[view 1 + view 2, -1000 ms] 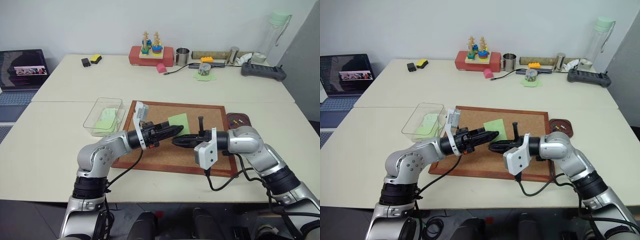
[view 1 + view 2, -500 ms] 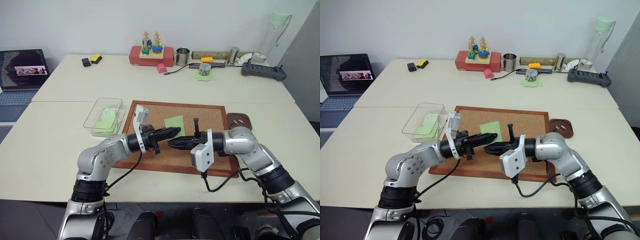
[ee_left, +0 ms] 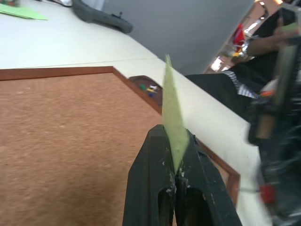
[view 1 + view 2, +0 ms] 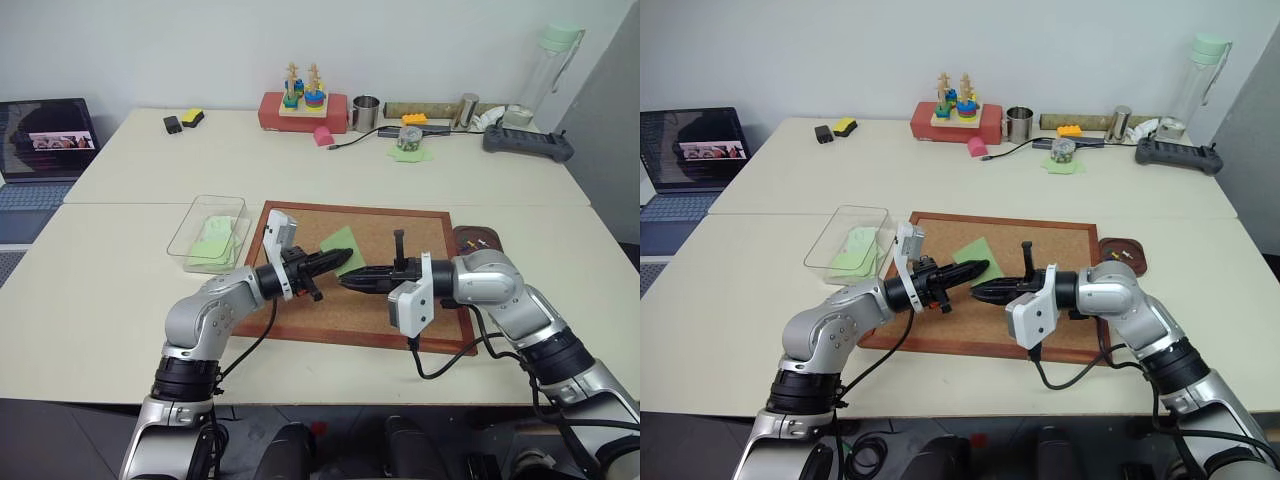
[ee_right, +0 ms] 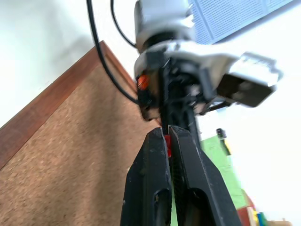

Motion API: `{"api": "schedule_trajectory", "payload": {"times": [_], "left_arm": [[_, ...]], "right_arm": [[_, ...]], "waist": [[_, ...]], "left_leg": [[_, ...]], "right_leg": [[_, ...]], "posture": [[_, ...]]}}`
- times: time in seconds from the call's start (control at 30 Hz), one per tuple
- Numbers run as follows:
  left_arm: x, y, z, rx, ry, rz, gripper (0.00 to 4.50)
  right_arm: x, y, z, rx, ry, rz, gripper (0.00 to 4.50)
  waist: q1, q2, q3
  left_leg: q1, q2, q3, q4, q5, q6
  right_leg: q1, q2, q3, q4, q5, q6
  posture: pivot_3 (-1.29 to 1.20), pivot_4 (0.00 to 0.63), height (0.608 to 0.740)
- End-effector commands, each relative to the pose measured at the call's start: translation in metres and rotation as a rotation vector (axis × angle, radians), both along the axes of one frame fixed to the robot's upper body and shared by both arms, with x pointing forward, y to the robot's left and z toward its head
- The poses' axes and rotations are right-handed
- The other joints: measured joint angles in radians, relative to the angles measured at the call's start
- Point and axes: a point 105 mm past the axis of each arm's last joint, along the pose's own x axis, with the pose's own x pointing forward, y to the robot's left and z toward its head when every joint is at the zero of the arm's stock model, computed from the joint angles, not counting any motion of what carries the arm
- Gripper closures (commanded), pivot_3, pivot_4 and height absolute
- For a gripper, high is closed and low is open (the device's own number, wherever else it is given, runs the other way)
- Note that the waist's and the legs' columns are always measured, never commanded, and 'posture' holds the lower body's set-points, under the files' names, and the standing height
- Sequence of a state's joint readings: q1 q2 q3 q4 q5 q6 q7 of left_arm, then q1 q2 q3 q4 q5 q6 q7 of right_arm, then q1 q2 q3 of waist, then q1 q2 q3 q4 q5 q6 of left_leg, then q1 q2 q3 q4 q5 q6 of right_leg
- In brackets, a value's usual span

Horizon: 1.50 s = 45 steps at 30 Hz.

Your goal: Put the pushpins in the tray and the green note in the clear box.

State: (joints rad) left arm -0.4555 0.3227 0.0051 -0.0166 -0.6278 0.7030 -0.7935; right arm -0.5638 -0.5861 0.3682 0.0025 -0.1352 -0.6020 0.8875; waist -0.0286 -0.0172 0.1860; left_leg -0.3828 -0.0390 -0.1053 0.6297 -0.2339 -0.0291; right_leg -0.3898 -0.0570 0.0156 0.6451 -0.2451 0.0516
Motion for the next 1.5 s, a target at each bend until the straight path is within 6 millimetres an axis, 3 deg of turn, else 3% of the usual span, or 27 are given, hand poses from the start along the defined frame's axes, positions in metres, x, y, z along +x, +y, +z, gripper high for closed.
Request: {"api": "schedule_trajectory", "payload": {"times": [0.03, 0.17, 0.4, 0.53, 0.73, 1.0, 1.03, 1.37, 1.5], "left_arm": [[0.008, -0.002, 0.008, 0.007, -0.053, 0.029, 4.47], [0.014, -0.001, 0.007, 0.02, -0.068, 0.062, 4.47], [0.012, -0.001, 0.021, 0.016, -0.158, 0.101, 4.47], [0.006, -0.007, 0.015, 0.061, -0.185, 0.095, 4.47], [0.004, -0.015, 0.015, 0.068, -0.203, 0.069, 4.47], [0.0, -0.017, 0.015, 0.073, -0.214, 0.058, 4.47], [0.0, -0.017, 0.015, 0.073, -0.213, 0.059, 4.5], [-0.002, -0.016, 0.016, 0.068, -0.218, 0.065, 4.5], [-0.002, -0.015, 0.02, 0.065, -0.231, 0.073, 4.5]], "right_arm": [[-0.004, -0.004, 0.021, 0.076, -0.052, -0.005, 4.5], [-0.004, -0.01, 0.029, 0.131, -0.039, -0.043, 4.5], [0.048, -0.087, 0.033, 0.413, 0.173, -0.618, 4.5], [0.076, -0.148, 0.01, 0.601, 0.3, -1.027, 4.5], [0.09, -0.19, -0.019, 0.736, 0.386, -1.315, 4.5], [0.096, -0.207, -0.042, 0.813, 0.471, -1.448, 4.5], [0.096, -0.207, -0.042, 0.818, 0.474, -1.447, 4.02], [0.098, -0.201, -0.033, 0.873, 0.496, -1.392, 2.06], [0.096, -0.199, -0.023, 0.902, 0.485, -1.347, 2.06]], "waist": [[0.0, 0.0, 0.0], [0.002, 0.0, 0.0], [0.011, 0.0, 0.0], [0.011, 0.0, 0.0], [0.011, 0.0, 0.0], [0.002, 0.0, 0.0], [0.001, 0.0, 0.0], [0.0, 0.0, 0.0], [0.0, 0.0, 0.0]], "left_leg": [[0.0, 0.0, 0.0, 0.0, 0.0, 0.0], [0.0, 0.0, 0.0, 0.0, 0.0, 0.0], [-0.001, 0.0, 0.0, 0.0, 0.0, 0.0], [0.0, 0.0, 0.001, 0.0, 0.0, 0.0], [-0.001, -0.001, 0.001, 0.0, 0.0, 0.0], [-0.001, -0.001, 0.006, 0.0, 0.0, 0.0], [-0.001, -0.001, 0.006, 0.0, 0.0, 0.0], [-0.001, -0.001, 0.007, 0.0, 0.0, 0.0], [-0.001, -0.001, 0.007, 0.0, 0.0, 0.0]], "right_leg": [[0.0, 0.0, 0.0, 0.0, 0.0, 0.0], [0.0, 0.0, 0.0, 0.0, 0.0, 0.0], [0.0, -0.001, 0.0, 0.0, 0.0, 0.0], [0.0, -0.001, 0.001, 0.0, 0.0, 0.0], [-0.001, 0.0, 0.001, 0.0, 0.0, -0.001], [0.0, 0.0, 0.001, 0.0, 0.0, 0.0], [0.0, 0.0, 0.001, 0.0, 0.0, 0.0], [0.0, 0.0, 0.001, 0.0, 0.0, 0.0], [0.0, 0.0, 0.001, 0.0, 0.0, 0.0]], "posture": [[0.0, 0.15, 0.74], [0.0, 0.15, 0.74], [0.0, 0.15, 0.74], [0.0, 0.15, 0.74], [0.0, 0.15, 0.74], [0.0, 0.15, 0.74], [0.0, 0.15, 0.74], [0.0, 0.15, 0.74], [0.0, 0.15, 0.74]]}}
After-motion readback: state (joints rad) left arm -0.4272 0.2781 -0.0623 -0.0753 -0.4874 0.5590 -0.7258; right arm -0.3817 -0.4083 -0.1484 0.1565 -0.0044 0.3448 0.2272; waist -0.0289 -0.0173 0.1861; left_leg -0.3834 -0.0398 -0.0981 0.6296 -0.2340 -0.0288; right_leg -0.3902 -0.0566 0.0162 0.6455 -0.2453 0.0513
